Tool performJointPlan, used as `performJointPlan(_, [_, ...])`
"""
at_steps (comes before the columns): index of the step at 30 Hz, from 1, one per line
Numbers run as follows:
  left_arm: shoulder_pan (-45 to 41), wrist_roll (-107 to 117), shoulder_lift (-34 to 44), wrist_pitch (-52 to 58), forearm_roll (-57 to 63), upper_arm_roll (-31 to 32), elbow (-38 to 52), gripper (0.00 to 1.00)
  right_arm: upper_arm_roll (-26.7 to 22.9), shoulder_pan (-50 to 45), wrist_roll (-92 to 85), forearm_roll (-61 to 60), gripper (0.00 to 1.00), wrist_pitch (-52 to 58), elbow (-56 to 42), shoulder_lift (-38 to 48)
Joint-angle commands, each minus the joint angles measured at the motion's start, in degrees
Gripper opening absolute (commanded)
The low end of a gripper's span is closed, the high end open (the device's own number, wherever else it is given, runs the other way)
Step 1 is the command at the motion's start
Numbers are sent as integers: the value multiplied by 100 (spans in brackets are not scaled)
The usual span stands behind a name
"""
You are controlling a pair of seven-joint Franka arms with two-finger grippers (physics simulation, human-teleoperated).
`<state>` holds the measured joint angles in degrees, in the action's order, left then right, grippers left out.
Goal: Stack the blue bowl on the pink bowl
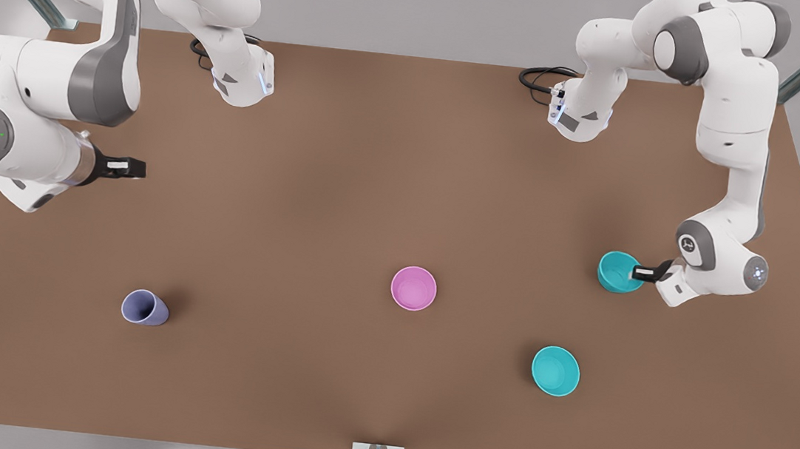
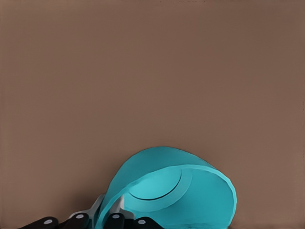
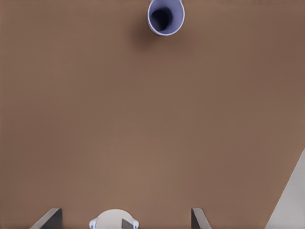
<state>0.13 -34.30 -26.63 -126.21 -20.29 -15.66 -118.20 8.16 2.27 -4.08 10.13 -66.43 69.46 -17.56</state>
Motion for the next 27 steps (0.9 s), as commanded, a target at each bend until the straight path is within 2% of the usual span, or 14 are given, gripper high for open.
performJointPlan(1, [-153,511,228,236,-45,45,8,21,1,2,-190,-11,100,-28,-2,7])
performJointPlan(3, [-917,2048,685,588,-45,37,8,21,1,2,-190,-20,100,-19,-2,7])
performJointPlan(6, [-2394,4606,879,720,-45,37,192,21,1,10,-190,-20,100,-28,-2,-2])
performJointPlan(8, [-3325,6197,519,1546,-54,45,1184,21,1,19,-190,-20,100,-28,-11,-2])
performJointPlan(9, [-3730,7050,71,1862,-54,63,1913,21,1,19,-190,-20,100,-19,-2,-2])
performJointPlan(11, [-3810,8255,-1168,2276,-343,397,3636,21,1,19,-190,-20,100,-19,-2,-2])
performJointPlan(12, [-3757,8264,-1441,2443,-502,397,3945,21,1,19,-190,-20,100,-19,-2,-2])
performJointPlan(27, [-3651,8774,-1899,1784,-1275,546,4305,21,1,19,-190,-55,100,-28,6,-37])
